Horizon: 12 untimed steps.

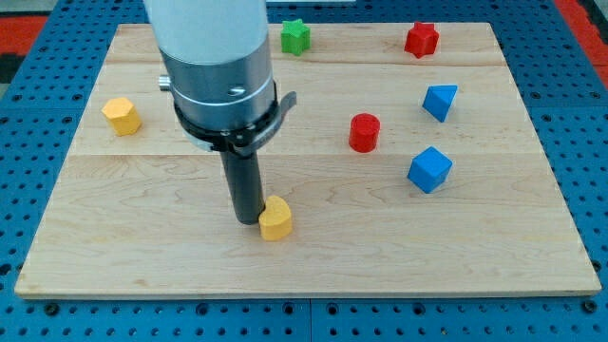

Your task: Move blue cube to the bottom right

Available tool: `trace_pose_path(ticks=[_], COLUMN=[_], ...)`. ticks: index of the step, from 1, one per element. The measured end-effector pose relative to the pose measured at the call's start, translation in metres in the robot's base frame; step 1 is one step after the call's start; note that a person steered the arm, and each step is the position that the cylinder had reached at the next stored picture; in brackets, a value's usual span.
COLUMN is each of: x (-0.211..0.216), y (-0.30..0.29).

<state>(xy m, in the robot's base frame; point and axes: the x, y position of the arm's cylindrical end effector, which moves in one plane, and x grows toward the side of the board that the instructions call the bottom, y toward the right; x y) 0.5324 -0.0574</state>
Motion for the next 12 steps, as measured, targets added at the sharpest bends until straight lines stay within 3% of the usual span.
trace_pose_path(ticks=[3,4,7,8,10,12], x=[0.013,-0.007,-0.047,-0.061,-0.067,-0.074], y=[0.004,-0.022,-0.021,-0.003,0.109,0.164])
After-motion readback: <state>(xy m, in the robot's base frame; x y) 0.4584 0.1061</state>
